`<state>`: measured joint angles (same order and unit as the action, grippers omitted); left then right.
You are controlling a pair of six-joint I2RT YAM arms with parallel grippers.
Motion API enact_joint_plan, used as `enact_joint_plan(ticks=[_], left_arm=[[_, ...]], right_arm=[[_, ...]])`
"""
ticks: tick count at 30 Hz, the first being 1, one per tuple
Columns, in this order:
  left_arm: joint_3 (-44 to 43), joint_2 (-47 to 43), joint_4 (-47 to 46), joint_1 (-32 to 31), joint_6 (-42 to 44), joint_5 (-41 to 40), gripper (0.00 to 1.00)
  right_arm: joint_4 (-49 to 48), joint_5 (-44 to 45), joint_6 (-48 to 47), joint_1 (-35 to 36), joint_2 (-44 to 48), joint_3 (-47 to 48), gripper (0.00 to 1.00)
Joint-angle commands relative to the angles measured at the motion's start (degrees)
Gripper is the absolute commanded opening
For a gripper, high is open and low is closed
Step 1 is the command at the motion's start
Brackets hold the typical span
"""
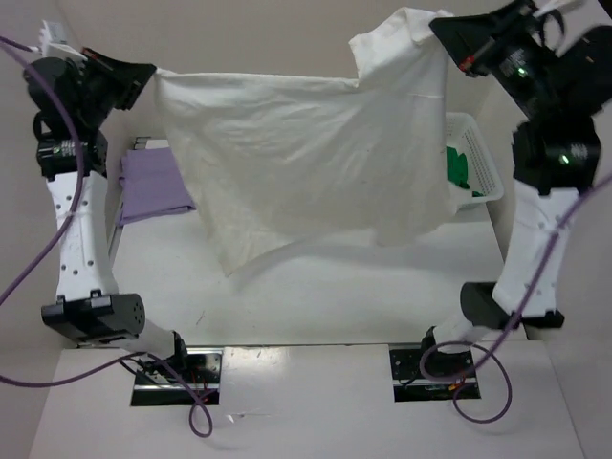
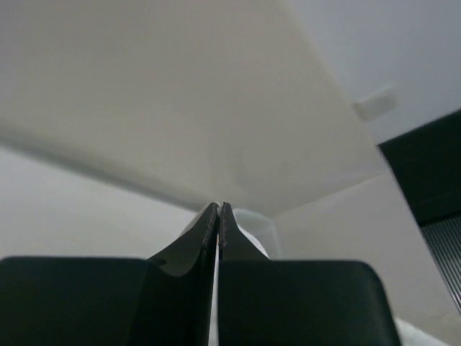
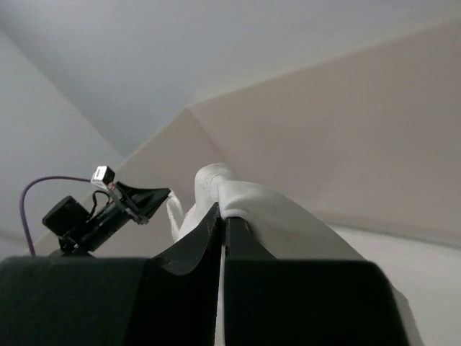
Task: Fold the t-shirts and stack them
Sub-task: Flatten out the tshirt
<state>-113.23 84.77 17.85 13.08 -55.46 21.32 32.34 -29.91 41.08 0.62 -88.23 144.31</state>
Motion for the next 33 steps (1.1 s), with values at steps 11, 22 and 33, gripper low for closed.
enact_joint_plan(ticks=[11,22,33], left_arm=[[2.87,18.05,-6.77,0.37,0.35,-2.52,0.0],[-16.67,22.45,-9.41,7.04,-7.2,1.62,0.0],[23.98,5.94,-17.31,8.19,0.08,1.53,0.0]], right_arm=[[-1.82,1.26,3.03,-1.5,-38.42,22.85,0.0],[-19.07,0.47,11.3,-1.5,-27.81,21.63,0.0],[-14.23,1.08,-4.86,4.91,-5.57,-44.32,0.0]])
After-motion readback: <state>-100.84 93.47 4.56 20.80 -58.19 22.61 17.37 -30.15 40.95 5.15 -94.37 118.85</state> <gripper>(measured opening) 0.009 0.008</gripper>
